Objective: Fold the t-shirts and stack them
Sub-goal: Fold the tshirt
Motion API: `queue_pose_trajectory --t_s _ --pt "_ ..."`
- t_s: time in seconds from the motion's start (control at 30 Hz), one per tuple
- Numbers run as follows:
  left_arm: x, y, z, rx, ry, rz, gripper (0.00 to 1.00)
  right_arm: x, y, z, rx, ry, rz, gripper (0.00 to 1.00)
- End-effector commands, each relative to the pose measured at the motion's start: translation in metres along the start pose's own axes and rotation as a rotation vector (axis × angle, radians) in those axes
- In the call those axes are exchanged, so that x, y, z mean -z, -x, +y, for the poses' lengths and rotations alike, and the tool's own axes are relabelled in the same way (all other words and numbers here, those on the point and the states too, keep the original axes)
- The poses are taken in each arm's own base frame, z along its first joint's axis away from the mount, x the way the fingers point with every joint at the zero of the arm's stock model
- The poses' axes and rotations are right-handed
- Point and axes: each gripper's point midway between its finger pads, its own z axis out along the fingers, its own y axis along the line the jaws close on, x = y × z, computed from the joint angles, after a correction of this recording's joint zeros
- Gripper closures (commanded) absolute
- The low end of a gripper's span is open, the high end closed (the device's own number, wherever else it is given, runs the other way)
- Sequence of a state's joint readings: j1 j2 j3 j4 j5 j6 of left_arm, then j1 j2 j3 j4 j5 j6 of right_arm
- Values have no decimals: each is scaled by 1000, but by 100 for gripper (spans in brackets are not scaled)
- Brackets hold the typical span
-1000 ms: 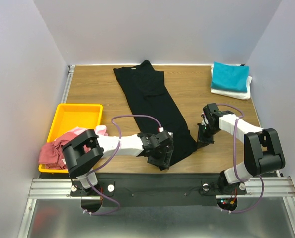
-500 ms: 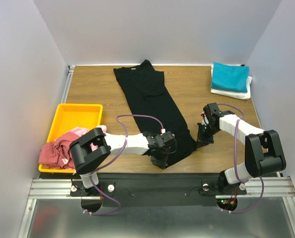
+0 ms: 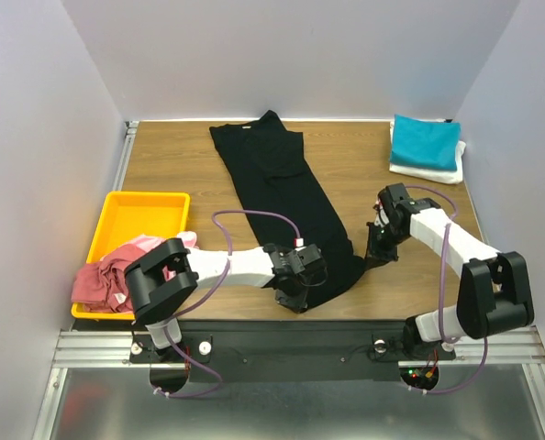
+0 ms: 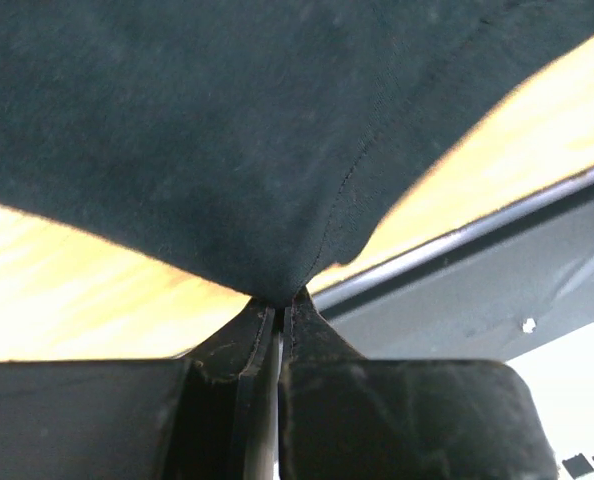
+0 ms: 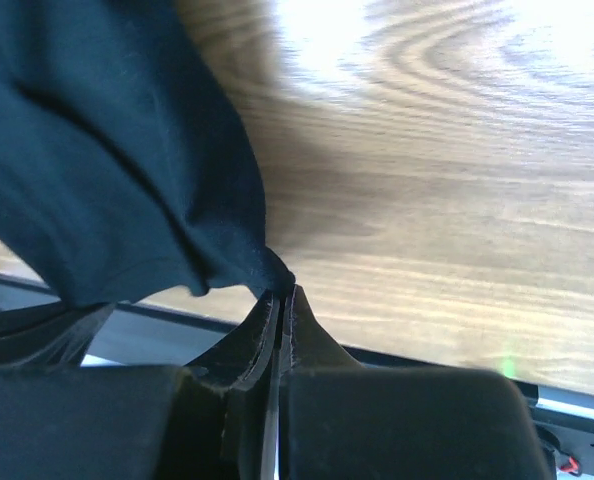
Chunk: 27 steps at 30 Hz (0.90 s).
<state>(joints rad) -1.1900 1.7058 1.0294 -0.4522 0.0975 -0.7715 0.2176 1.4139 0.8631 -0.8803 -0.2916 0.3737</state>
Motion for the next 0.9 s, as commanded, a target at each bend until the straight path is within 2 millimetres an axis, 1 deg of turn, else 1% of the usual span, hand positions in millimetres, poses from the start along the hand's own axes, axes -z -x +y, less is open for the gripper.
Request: queue_pose_trajectory --t_s 0.0,0.13,0.2,0.27,0.3,0.37,0.47,0.5,0.6,0.63,0.7,0.73,0.77,0.8,0.83,0.87 --pt "32 -2 -12 2 -53 -26 100 27 1 14 18 27 -30 99" --pt "39 -6 -25 -28 -88 -1 100 32 -8 13 22 24 -2 100" --pt "44 -8 -28 -34 -92 7 100 34 -12 12 19 25 4 100" --pt "48 -8 -30 -20 -96 -2 100 37 -15 13 18 33 4 100" --pt "53 -7 -30 -11 -104 -15 100 38 -15 14 15 35 4 100" --pt "55 -2 -27 7 -103 -35 100 38 -13 17 10 45 6 100" --pt "53 5 -25 22 -111 -41 100 38 -2 25 8 66 -2 100" --pt "53 9 -24 15 -114 -47 100 41 6 29 14 73 -23 100" --pt "53 20 -19 29 -114 -64 100 43 23 37 21 81 -46 100" --pt "53 28 -14 47 -114 -78 100 45 36 43 29 89 -63 100" --pt "56 38 -7 67 -115 -99 100 46 49 49 34 96 -76 100" --pt "57 47 1 88 -109 -115 100 41 55 51 34 93 -66 99" --pt "61 53 6 102 -113 -129 100 45 67 58 46 108 -85 100" --pt "62 58 10 113 -114 -141 100 44 72 61 51 112 -87 100" --pt "65 68 19 133 -111 -160 100 38 79 61 47 106 -74 100" --pt "69 74 22 141 -116 -174 100 42 90 67 65 115 -96 100"
